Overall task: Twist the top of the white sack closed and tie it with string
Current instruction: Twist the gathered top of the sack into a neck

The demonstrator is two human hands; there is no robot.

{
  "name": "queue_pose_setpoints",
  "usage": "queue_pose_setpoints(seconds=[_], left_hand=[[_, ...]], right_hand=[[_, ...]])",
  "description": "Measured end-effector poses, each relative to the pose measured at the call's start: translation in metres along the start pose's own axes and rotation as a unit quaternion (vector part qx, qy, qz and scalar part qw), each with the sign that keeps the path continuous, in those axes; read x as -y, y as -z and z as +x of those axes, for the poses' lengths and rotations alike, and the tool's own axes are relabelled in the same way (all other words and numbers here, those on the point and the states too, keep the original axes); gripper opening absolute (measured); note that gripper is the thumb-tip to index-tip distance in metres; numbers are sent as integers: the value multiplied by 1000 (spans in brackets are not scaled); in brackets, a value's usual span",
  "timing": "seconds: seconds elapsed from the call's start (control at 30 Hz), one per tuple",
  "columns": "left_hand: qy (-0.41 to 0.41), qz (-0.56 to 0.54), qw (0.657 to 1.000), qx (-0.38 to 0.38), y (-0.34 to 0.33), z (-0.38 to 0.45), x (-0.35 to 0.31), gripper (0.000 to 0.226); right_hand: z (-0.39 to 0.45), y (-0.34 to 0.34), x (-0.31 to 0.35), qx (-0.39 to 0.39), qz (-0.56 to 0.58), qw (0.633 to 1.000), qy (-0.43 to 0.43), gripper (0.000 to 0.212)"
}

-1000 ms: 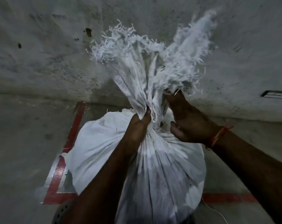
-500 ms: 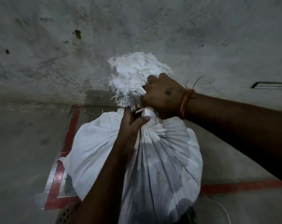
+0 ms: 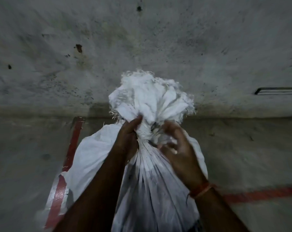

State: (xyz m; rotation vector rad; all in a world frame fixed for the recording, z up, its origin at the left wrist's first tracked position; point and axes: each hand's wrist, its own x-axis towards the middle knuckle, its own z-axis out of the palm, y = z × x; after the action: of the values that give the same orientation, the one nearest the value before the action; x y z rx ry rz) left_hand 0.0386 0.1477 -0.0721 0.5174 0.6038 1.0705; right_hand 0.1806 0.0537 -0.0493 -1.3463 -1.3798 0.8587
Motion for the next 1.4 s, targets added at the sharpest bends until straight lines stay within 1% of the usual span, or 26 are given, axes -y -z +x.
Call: queue_pose_setpoints(seconds=[0.03, 0.1, 0.17, 0.23, 0.3, 0.37, 0.4, 0.47, 0.53, 0.6, 0.73, 0.8, 0.87, 0.93, 0.97, 1.03, 1.1, 1.2, 1.3, 1.37, 1.4], left_hand=[[18, -16, 1000, 3, 3, -1, -3, 57], [43, -22, 999, 14, 9, -1, -8, 46], [60, -5, 998, 2, 14, 2, -12, 46], [80, 18, 996, -31, 19, 8, -14, 51], [103, 54, 992, -47, 22, 14, -16, 43], [113, 128, 983, -70, 22, 20, -19, 37], [106, 169, 977, -76, 23, 23, -20, 35], [47, 261, 961, -78, 30, 28, -19, 34], [-13, 329, 942, -63, 35, 27, -17, 32], [-47, 322, 945, -42, 37, 20, -13, 32], [-70, 273, 959, -15, 39, 12, -4, 51], [-67, 275, 959, -29, 38, 11, -2, 48], [-72, 304, 949, -51, 35, 10, -2, 44], [-83, 350, 931, -65, 32, 10, -3, 54], [-87, 383, 917, -76, 30, 9, -2, 58], [-107, 460, 874, -116, 26, 6, -2, 53], [-119, 507, 841, -145, 22, 1, -1, 52], [-128, 540, 814, -173, 18, -10, 0, 60], [-183, 571, 774, -206, 10, -27, 4, 59], [-192, 588, 745, -249, 4, -41, 9, 68], [-180, 601, 727, -280, 0, -49, 11, 72]], right_hand=[[-7, -8, -14, 40, -47, 998, -7, 66], [-8, -21, -32, 73, -92, 993, 0, 73], [2, -28, -37, 65, -111, 992, -7, 78], [9, -32, -41, 53, -137, 989, -15, 83], [11, -34, -46, 46, -145, 988, -30, 81], [11, -33, -51, 32, -166, 985, -33, 78], [11, -32, -51, 30, -173, 984, -40, 77], [9, -31, -53, 41, -197, 978, -48, 76], [6, -31, -53, 62, -259, 963, -41, 79], [4, -31, -50, 83, -314, 945, -48, 82], [-3, -35, -49, 109, -392, 910, -71, 81], [-6, -35, -50, 112, -405, 904, -82, 79], [-6, -35, -49, 110, -401, 905, -90, 78], [-5, -33, -49, 93, -390, 912, -83, 76], [-5, -32, -48, 84, -385, 916, -77, 76], [-6, -30, -48, 73, -372, 922, -71, 77], [-7, -28, -46, 55, -356, 930, -69, 76], [-8, -24, -39, 8, -324, 944, -67, 72], [-11, -20, -27, -22, -305, 950, -57, 67], [-14, -16, -20, -36, -289, 955, -50, 64], [-15, -14, -17, -39, -284, 957, -47, 63]])
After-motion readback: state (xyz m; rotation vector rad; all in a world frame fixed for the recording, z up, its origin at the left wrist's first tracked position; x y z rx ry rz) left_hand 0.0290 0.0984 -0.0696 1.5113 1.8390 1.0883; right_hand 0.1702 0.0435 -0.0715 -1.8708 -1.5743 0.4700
